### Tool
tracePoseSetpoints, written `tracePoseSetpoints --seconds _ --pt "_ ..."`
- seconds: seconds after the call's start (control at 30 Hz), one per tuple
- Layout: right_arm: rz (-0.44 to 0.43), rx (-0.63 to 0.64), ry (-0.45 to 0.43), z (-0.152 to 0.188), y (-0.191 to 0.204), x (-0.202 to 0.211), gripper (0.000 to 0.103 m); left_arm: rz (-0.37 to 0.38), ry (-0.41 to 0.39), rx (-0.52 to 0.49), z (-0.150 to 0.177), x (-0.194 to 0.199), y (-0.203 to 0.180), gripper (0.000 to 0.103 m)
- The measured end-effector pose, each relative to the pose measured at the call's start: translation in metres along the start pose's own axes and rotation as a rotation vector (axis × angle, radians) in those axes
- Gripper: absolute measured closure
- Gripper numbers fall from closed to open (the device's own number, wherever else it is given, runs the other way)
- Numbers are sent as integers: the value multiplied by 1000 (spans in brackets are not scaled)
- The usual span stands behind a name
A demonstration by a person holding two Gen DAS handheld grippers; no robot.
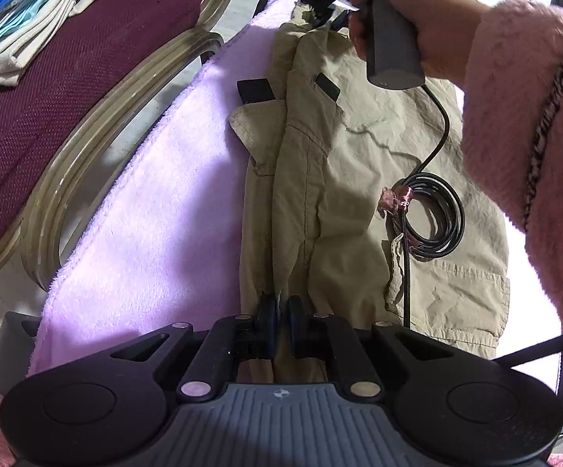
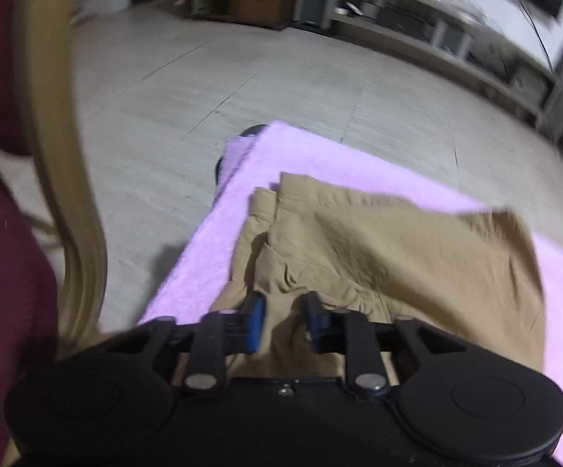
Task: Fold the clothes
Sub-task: 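Open the right gripper, then the left gripper, releasing the folded trousers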
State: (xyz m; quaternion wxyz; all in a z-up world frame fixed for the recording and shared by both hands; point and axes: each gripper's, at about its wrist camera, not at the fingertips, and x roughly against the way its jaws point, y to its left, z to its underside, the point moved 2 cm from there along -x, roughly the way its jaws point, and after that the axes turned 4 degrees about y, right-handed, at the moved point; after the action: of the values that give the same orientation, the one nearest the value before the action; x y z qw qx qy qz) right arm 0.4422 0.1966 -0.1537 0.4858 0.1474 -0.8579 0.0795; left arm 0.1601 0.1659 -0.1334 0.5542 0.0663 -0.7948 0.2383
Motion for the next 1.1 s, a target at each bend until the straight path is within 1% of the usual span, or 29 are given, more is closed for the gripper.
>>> tracePoseSetpoints --seconds 0.03,0.13,0.2,0.3,0.37,0.43,0.47,0.5,0.53,0.57,0.6,0.63,0.67,0.7,0.77,0.83,0.87,0.93,0.97,1.03,1.1 --pt "-49 -65 -14 -1 -10 5 93 -1 0 -3 0 0 0 95" --pt "-272 -278 -77 3 -47 18 95 -1 2 -2 0 1 1 95" --pt "-389 -370 -111 9 -68 22 96 -2 2 -1 1 0 1 95" --pt "-477 -396 -162 19 -80 27 97 -3 4 -3 1 0 1 95" --pt "-487 -365 -134 19 -78 25 98 -5 4 -6 1 0 0 95" --pt "-451 -255 -69 16 -62 19 97 -7 2 -15 2 0 -2 96" --pt "-419 -194 -13 16 -51 15 93 -7 2 -20 2 1 -2 96" --pt "-384 -132 47 16 -40 10 82 -5 3 -25 3 1 -3 98" --pt "-349 -70 107 16 -29 6 74 -3 4 -30 3 2 -3 98" --pt "-303 -21 115 16 -20 10 74 0 6 -32 3 2 -3 98" --pt "-255 25 112 15 -13 15 68 5 12 -25 3 3 -1 98" --pt "-215 50 92 14 -11 28 56 11 17 -17 3 3 1 98" --pt "-176 70 68 13 -10 43 51 17 22 -8 3 3 3 98" --pt "-138 91 44 11 -9 58 49 26 25 5 4 4 5 98" --pt "-58 129 -13 9 -22 100 48 43 28 30 5 5 9 98" --pt "3 162 -64 11 -42 149 41 61 26 43 5 6 11 98" --pt "17 166 -88 16 -57 175 39 70 24 49 6 6 11 97" --pt "34 157 -135 30 -88 227 34 88 18 58 7 8 13 89" --pt "39 143 -159 40 -104 252 33 95 11 61 8 11 13 88" --pt "13 84 -197 59 -134 296 27 107 -13 57 12 17 13 84" --pt "-20 28 -228 80 -162 332 24 116 -49 42 18 25 11 79"
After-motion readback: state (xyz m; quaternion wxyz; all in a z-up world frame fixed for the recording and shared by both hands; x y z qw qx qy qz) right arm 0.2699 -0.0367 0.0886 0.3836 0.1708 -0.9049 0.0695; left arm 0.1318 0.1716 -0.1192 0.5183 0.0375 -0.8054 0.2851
